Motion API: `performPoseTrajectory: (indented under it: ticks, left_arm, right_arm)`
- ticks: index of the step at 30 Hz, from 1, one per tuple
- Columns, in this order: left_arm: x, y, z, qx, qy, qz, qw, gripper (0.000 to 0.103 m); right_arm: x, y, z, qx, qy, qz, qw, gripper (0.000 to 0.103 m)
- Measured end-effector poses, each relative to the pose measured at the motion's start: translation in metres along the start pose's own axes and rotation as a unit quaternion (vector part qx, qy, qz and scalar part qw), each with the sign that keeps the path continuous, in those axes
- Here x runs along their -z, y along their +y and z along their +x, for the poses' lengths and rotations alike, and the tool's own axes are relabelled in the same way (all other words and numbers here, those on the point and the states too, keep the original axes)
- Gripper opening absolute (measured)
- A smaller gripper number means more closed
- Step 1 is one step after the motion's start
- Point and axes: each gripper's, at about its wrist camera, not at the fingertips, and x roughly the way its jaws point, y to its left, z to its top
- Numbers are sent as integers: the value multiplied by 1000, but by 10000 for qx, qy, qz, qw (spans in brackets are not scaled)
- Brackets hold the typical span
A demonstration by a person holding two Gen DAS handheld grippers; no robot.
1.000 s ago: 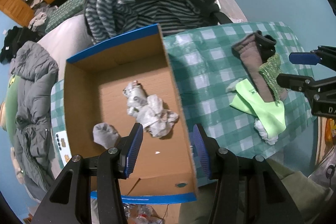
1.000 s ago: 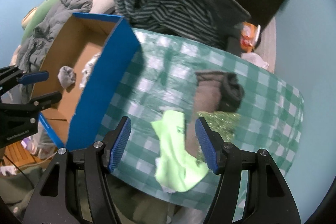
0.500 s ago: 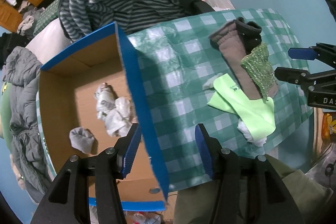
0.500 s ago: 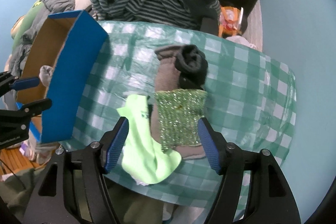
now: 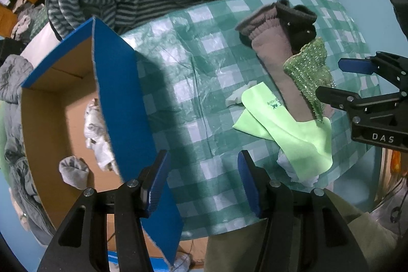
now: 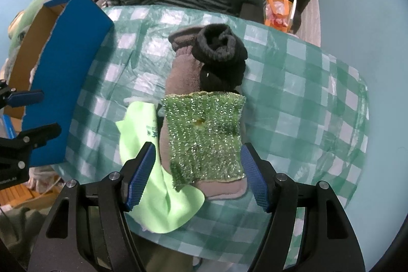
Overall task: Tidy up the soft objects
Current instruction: 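Move the right tool to the green sparkly knit item on the mitten, then close the right tool on the green sparkly knit item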
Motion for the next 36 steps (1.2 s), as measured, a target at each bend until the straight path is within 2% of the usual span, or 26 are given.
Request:
performPoseTrajectory:
  ticks: [13,16,18,20,22,24,25,31,36]
  left_arm:
    - [-1,-6,34,127,324,-205,9992,57]
    - [-1,-8,35,104,347,-197,9991,57]
    - [-1,-10,35,102,345,-180,9992,57]
    - [-2,-11,35,89,343,-157,9993,57]
    - [-2,-12,34,86,328,-147,9993,57]
    - [-2,-13,34,88,327,-152,9993,57]
    - [-2,-13,34,88,323,-148,9993,57]
    - [-3,-15,32,130,321,-142,9993,57]
    - [-7,-20,33,250,323,-129,9991,59]
  right_arm:
    - [2,3,28,205,56,-136,9997,70]
    - [4,3,29,144,60,-149,9998,69]
    - [6,1,31,99,94,-136,9998,60]
    - [8,-2,33,-13,159,-66,9999,46]
    - [11,-6,34,-92,173,-13,9998,40]
    - [14,-8,33,-136,179,-2,9997,31]
    - [15,-8,33,-178,190,14,9997,20]
    - [24,-16,25,-288,108,60,9995,15]
    - [31,-29,17,-237,50,214,9995,14]
